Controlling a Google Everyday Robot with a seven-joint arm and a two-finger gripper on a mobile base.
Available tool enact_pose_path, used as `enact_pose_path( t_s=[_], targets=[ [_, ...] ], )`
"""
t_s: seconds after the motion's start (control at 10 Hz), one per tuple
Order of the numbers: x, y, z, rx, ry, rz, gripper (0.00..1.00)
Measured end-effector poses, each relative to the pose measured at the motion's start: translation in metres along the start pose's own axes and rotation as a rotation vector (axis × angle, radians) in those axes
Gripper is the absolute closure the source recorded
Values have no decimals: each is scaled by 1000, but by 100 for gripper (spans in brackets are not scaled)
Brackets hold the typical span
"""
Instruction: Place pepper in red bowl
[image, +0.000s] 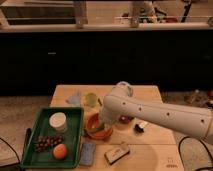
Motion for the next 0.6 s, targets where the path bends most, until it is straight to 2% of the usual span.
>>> enact_pose_path(
  t_s=[0.3, 0.6],
  targets=[
    [-6, -12, 13, -22, -27, -38, 100],
    [-3, -19, 18, -32, -43, -45, 100]
  ],
)
